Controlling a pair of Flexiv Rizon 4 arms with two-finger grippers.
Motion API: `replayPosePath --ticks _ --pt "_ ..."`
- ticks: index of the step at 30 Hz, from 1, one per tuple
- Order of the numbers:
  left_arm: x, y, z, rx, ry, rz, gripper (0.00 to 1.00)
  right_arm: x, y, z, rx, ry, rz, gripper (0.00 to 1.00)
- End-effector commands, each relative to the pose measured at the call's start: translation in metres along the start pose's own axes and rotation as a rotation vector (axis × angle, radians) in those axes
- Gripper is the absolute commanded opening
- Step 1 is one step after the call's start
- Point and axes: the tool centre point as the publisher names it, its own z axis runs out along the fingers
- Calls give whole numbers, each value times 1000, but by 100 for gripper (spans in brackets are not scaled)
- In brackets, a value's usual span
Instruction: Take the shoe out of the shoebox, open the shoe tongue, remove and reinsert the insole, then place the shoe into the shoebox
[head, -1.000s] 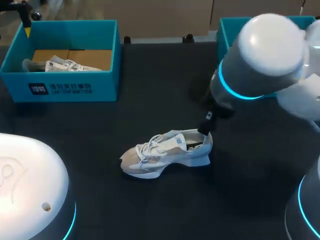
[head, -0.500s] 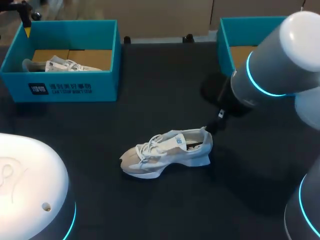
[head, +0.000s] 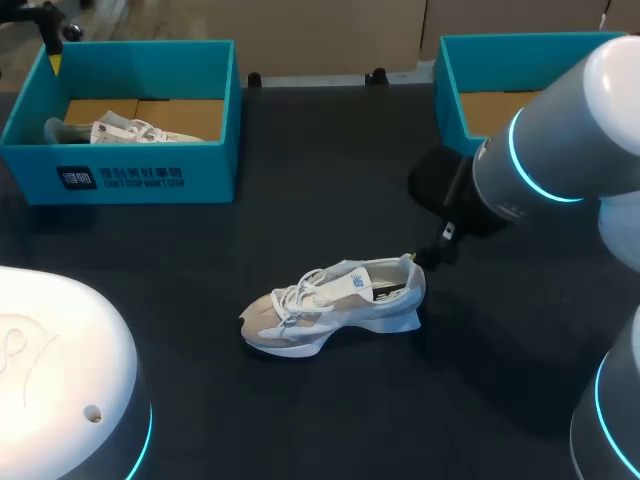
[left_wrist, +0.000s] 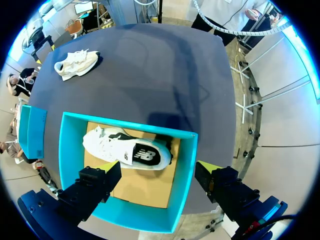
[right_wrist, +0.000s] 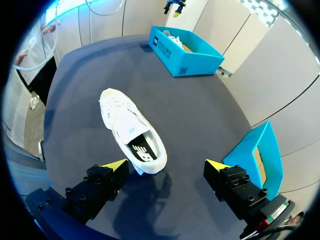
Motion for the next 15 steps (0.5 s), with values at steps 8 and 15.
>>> replayPosePath --ticks 8,15 --pt "0 0 0 1 2 1 100 5 -10 -1 -83 113 -79 100" --pt "0 0 0 1 2 1 100 9 -17 0 -177 193 -110 100"
